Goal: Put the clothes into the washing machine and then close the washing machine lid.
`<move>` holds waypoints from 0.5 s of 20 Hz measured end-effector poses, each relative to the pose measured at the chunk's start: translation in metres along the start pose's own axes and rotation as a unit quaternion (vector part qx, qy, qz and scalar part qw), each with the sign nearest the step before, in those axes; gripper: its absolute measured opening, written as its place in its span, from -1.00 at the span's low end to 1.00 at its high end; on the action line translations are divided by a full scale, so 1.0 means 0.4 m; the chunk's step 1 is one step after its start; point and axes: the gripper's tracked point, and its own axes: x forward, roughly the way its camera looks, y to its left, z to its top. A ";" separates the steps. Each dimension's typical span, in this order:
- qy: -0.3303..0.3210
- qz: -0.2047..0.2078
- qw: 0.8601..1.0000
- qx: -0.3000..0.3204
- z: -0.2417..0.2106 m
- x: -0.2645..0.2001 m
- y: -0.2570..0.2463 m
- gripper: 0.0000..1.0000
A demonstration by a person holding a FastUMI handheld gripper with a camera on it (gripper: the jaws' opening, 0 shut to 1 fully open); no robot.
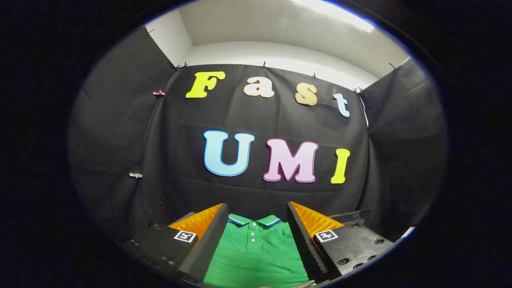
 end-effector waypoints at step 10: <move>-0.019 0.026 0.999 0.000 0.031 0.003 0.052 0.84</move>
